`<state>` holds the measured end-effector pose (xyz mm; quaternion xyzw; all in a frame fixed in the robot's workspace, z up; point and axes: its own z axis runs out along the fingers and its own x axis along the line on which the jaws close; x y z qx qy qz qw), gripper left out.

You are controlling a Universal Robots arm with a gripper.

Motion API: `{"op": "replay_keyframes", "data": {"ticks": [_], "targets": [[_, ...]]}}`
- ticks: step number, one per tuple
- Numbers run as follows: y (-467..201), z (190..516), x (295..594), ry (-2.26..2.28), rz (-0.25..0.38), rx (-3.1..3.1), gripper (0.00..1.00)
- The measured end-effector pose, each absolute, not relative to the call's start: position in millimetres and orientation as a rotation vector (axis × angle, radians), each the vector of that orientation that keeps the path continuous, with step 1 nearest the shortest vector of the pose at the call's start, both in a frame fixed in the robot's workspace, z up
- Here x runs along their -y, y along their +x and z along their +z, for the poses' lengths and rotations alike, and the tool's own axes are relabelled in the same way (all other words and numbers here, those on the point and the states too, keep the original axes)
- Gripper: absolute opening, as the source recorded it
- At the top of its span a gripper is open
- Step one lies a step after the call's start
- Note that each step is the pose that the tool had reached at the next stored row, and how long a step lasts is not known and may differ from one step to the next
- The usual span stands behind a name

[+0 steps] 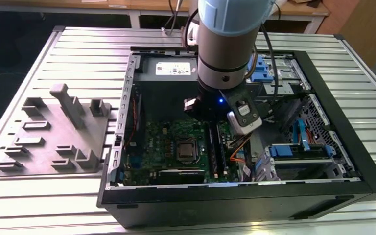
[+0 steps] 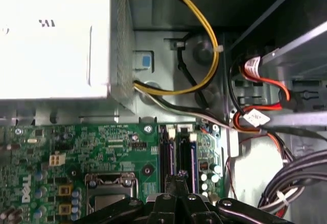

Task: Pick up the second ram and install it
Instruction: 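Press down the second ram until it locks into place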

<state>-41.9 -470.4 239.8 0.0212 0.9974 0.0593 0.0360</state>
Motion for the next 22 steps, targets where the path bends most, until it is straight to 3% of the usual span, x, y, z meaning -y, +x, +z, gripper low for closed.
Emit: {"op": "replay_keyframes", "data": {"ticks": [22], "targets": [[-42.0,235.9,464.9,0.065,0.183,-3.063,0.07]]}}
